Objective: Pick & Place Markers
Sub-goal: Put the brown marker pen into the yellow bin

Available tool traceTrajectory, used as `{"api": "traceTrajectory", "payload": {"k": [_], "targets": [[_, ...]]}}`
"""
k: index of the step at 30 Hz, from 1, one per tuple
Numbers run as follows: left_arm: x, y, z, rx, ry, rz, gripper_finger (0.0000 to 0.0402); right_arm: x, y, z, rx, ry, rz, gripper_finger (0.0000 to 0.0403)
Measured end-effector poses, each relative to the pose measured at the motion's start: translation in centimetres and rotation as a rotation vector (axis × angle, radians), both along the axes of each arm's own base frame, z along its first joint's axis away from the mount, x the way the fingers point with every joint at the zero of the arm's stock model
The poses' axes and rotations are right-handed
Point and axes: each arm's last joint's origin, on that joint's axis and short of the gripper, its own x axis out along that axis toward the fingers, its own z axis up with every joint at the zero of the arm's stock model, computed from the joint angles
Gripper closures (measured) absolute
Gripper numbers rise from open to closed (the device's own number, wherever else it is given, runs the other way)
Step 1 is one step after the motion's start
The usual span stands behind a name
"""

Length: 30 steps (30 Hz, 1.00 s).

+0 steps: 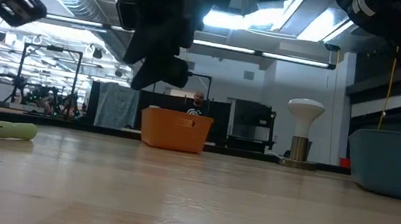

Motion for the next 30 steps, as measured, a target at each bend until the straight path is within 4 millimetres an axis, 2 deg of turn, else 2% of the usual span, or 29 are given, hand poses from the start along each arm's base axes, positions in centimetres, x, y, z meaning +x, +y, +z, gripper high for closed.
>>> {"api": "traceTrajectory", "payload": {"k": [8, 14, 20, 30], "targets": [[-0.3, -1.0, 1.9, -0.056, -0.033, -0.095, 0.0369, -0.2, 0.0, -0.1, 0.0, 0.017, 0.0, 0.0194], [-0.8, -1.8, 2.2, -0.198, 0.048, -0.191, 0.0369, -0.2, 0.0, -0.1, -0.001, 0.018, 0.0, 0.0194], [-1.3, -2.1, 2.1, -0.272, 0.149, -0.193, 0.0363, -0.1, -0.1, -0.1, -0.049, 0.017, -0.02, 0.0194], [-2.4, -1.7, 1.3, -0.251, 0.338, -0.081, 0.036, -0.1, -0.4, -0.2, -0.151, 0.012, -0.063, 0.0194]]}}
